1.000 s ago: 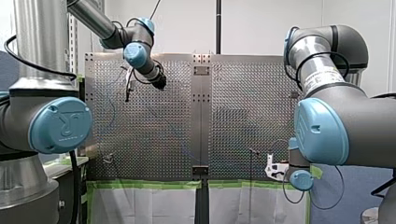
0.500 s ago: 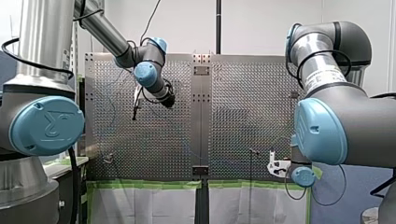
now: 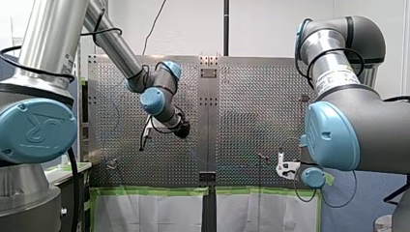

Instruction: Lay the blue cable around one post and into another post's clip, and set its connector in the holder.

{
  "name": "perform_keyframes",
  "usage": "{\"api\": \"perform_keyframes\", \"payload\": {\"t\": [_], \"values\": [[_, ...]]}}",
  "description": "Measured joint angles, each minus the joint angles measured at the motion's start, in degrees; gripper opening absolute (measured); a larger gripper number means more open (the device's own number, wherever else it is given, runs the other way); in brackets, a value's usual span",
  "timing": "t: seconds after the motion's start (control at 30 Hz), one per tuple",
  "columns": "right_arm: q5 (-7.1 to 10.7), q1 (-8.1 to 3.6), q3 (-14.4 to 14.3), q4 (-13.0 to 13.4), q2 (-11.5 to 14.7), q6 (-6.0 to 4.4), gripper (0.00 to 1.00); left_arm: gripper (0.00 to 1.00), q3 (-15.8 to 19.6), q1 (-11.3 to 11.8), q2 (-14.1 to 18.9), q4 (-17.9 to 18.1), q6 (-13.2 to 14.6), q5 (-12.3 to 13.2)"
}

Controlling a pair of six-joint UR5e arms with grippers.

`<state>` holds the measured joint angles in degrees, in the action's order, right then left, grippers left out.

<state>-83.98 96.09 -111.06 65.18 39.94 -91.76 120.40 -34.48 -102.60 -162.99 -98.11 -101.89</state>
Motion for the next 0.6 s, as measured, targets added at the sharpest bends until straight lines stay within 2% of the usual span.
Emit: {"api": "perform_keyframes", "payload": {"t": [0.23, 0.43, 0.6], "values": [[0.08, 0.11, 0.0, -0.2, 0.0, -0.09, 0.0, 0.98, 2.4, -3.7, -3.7, 3.7, -1.4, -0.5], [0.23, 0.2, 0.0, -0.2, 0.0, -0.19, 0.0, 0.98, 2.6, -6.7, -6.7, 6.7, -3.4, -0.8], [0.35, 0.2, 0.0, -0.2, 0.0, -0.32, 0.0, 0.98, 2.6, -8.5, -8.8, 8.8, -3.8, -2.1]]}}
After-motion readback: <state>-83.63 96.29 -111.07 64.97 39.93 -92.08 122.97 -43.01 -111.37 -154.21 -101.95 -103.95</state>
